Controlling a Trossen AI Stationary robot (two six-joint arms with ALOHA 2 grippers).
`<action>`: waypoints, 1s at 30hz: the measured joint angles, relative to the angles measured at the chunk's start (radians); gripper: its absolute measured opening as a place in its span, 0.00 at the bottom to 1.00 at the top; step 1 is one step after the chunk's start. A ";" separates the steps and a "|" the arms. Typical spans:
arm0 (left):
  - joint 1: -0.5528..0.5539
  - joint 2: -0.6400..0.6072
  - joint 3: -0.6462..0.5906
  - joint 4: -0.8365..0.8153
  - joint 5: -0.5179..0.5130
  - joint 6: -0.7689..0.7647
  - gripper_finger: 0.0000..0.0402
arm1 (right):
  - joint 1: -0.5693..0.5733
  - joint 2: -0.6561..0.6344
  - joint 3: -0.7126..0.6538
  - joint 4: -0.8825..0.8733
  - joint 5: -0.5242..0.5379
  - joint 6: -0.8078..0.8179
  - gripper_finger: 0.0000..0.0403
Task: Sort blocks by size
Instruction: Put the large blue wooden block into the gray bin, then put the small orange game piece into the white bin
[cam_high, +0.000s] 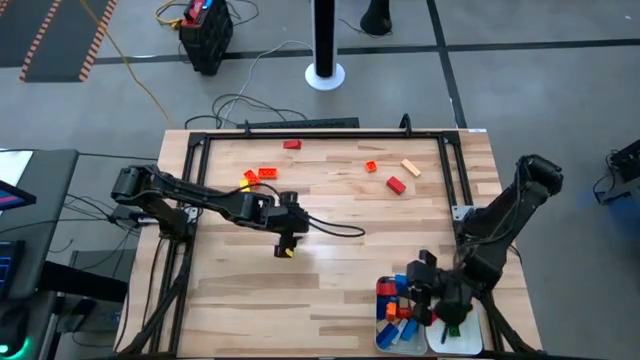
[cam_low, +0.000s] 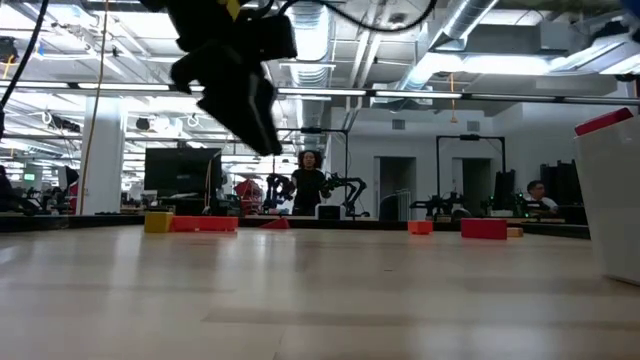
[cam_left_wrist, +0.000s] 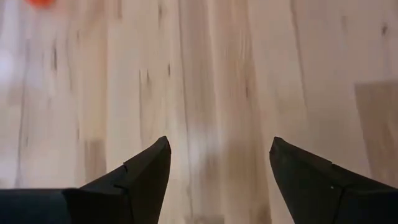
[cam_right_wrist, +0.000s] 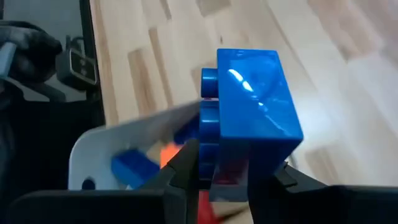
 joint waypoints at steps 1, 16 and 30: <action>0.000 -0.003 0.000 -0.024 -0.001 -0.013 0.66 | 0.017 0.000 0.000 -0.011 0.000 0.031 0.30; 0.037 -0.014 -0.065 -0.123 -0.118 -0.066 0.66 | 0.121 0.152 0.000 -0.031 -0.088 0.319 0.51; 0.042 -0.014 -0.068 -0.153 -0.116 -0.084 0.66 | 0.098 0.134 0.236 -0.599 0.013 0.358 0.51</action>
